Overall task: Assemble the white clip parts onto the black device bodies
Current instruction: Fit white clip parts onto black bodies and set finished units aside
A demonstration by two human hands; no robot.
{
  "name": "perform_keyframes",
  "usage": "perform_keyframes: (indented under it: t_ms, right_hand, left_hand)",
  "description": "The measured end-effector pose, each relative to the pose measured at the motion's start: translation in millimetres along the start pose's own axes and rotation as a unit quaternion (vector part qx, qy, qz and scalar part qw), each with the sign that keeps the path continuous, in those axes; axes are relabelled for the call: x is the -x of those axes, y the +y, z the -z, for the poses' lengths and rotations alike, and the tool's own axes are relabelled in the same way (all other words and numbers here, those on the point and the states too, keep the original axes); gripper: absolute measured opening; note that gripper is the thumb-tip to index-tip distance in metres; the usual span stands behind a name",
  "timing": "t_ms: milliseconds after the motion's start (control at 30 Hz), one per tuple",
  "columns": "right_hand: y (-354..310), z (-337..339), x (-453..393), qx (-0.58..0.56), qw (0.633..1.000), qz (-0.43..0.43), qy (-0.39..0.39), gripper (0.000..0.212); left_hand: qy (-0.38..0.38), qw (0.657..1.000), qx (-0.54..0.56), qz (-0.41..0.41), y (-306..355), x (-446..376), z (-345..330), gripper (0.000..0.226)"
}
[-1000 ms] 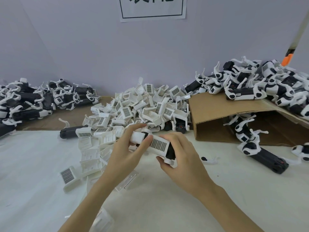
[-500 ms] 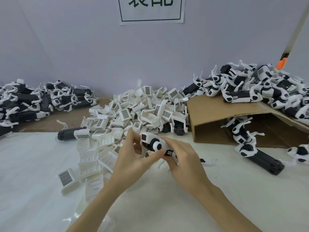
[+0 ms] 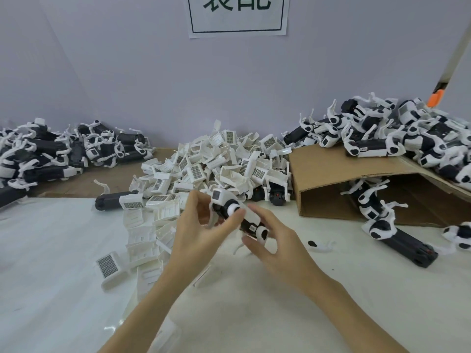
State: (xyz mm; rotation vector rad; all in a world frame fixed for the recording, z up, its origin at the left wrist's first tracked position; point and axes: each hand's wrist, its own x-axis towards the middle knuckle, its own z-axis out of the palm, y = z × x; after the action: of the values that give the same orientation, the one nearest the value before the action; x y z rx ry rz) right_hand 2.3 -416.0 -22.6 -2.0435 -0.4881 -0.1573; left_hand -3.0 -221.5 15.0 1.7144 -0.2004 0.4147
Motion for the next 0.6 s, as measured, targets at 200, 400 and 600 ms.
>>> perform_keyframes:
  t_ms: [200,400,600]
  right_hand:
    - [-9,3,-3,-0.324,0.942,-0.089,-0.019,0.057]
    - [-14,17,-15,-0.399,0.888,-0.229,-0.025,0.077]
    - [-38,114,-62,-0.655,0.752,-0.036,0.067,0.106]
  left_hand:
    - [-0.04,0.99,0.071,0.114,-6,-16,19,0.055]
    - [-0.032,0.994,0.036,0.098,-7,-12,19,0.05]
    - [0.044,0.997,0.06,0.029,-10,-22,30,0.051]
